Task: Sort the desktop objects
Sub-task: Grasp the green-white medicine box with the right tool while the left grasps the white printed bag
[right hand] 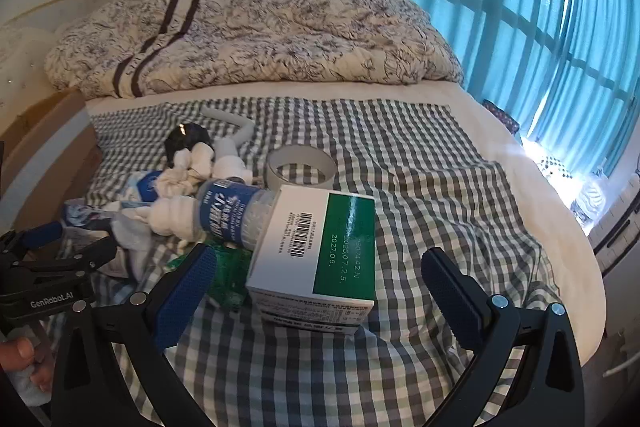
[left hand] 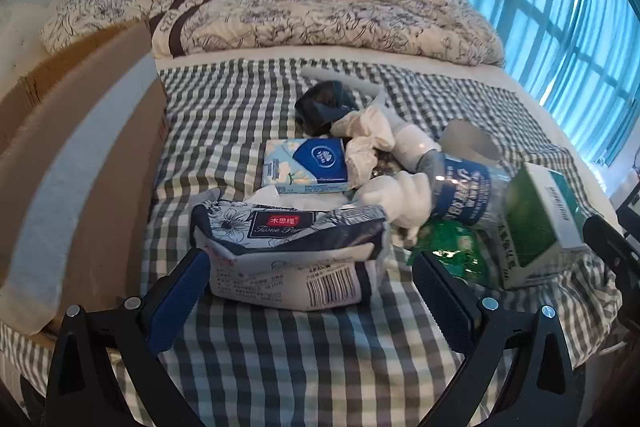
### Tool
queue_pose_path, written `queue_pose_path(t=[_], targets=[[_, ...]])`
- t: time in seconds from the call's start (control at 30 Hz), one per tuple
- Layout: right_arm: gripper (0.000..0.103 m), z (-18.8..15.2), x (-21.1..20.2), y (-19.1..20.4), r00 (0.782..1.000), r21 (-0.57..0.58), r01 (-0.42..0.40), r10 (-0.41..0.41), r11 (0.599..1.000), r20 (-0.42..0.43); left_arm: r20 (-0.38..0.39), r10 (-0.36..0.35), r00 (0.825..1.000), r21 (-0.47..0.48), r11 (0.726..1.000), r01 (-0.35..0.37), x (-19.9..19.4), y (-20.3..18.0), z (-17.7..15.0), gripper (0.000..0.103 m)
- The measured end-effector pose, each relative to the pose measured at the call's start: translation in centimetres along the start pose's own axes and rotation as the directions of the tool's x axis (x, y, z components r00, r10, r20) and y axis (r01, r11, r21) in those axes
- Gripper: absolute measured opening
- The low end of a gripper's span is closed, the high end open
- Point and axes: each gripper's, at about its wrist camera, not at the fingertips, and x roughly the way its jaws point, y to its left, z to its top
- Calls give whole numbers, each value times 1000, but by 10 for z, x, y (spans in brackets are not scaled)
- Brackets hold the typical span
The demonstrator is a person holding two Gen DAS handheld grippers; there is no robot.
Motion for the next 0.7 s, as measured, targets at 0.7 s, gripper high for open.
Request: queue_pose_path(t=[0.7], targets=[[103,-8,50,-3,993,32,61,-57,998,-101,-42,15,999,-7,1000,-15,41,3,-1,103]])
